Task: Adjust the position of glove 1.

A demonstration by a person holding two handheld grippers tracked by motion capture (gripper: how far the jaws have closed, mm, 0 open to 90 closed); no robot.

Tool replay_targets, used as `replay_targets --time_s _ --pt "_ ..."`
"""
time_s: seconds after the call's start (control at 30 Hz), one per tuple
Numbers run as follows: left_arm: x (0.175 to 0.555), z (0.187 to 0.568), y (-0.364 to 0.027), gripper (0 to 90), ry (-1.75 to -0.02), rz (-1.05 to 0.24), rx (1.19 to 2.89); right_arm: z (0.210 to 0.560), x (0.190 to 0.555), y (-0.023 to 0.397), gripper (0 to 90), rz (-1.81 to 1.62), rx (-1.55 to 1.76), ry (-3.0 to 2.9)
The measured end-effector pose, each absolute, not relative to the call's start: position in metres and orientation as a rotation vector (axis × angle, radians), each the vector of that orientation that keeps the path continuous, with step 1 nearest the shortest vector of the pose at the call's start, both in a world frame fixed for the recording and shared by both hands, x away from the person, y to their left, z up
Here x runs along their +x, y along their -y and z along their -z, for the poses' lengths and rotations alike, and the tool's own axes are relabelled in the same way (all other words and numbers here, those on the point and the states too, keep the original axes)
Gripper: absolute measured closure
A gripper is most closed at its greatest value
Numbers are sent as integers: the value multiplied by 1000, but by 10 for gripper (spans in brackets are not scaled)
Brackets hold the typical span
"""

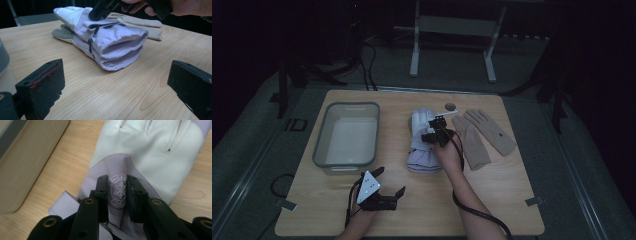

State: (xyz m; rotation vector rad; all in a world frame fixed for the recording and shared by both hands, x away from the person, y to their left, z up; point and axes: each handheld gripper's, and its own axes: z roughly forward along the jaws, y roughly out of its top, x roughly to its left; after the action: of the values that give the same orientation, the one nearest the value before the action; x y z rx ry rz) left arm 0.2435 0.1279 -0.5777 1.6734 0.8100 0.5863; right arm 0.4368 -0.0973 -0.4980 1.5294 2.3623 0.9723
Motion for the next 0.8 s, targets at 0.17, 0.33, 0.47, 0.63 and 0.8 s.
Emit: replay_targets --time_s 0.17,0.33,0.47,0.63,0.8 --pt "244 578 -128 15 -812 -581 1673 508 439 97 714 -942 1510 -2382" --pt "244 578 -128 15 -810 -583 1678 512 442 98 697 -945 1509 -2395" --pt "246 577 -128 15 -831 -578 1679 504 443 100 540 -985 1470 -2436" --pt "248 577 -129 15 -847 -550 1686 491 438 112 291 -1052 1414 -2456" --pt "249 577 -128 15 -842 -541 1703 480 431 131 173 -1105 1376 -2457"
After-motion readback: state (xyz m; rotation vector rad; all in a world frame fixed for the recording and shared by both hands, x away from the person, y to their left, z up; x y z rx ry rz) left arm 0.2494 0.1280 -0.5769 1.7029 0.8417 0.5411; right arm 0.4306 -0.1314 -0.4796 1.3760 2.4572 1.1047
